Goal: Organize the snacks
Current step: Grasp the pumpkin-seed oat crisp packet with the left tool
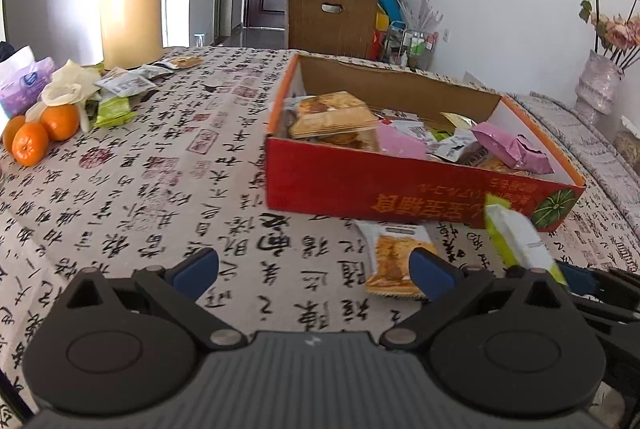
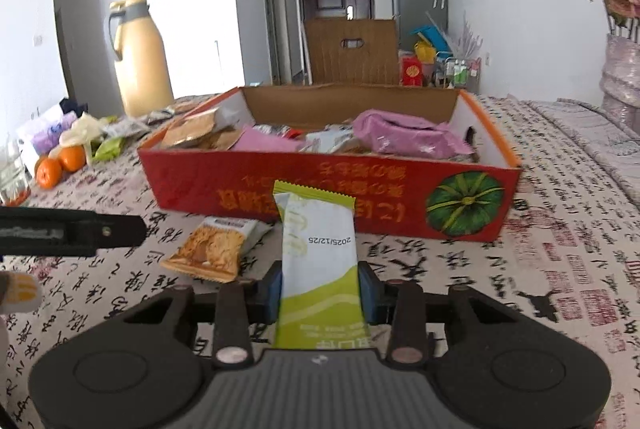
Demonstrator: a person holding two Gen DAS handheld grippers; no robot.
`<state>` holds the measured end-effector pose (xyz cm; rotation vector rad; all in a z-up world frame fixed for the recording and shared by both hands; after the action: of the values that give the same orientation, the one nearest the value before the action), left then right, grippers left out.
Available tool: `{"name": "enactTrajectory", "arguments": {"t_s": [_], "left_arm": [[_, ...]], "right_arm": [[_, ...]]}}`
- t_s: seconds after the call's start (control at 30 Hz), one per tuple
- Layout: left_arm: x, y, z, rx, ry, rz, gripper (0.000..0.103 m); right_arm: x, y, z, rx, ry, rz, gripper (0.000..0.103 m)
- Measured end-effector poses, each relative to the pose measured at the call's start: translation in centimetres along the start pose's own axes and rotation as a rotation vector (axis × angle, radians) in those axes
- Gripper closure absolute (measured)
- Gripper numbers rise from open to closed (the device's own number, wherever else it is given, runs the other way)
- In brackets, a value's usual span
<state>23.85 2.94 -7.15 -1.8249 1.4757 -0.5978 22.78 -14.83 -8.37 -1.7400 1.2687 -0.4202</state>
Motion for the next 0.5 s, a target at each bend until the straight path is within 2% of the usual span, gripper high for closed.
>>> {"name": "enactTrajectory", "arguments": {"t_s": [0.3, 0.5], "left_arm": [[4.5, 0.2, 1.2, -0.043, -0.039, 0.062, 0.0], [6.4, 0.2, 2.3, -0.074, -0.083, 0.062, 0.0]], "right_arm": [[4.6, 0.1, -3.1, 0.075, 0.061, 0.034, 0.067], [7.6, 0.2, -4.3, 0.117, 0.063, 0.085, 0.066]]}}
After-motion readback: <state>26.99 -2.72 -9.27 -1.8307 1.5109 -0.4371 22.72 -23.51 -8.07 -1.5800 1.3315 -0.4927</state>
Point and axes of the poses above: each gripper's, at about its wrist camera, not at the fingertips, and z roughly the way its jaws point, x to its right, y to its underside, the point moved 8 cm from there along z, roughly the way its jaws point, and after that the axes turned 15 degrees about -y, right-handed, at the moved point
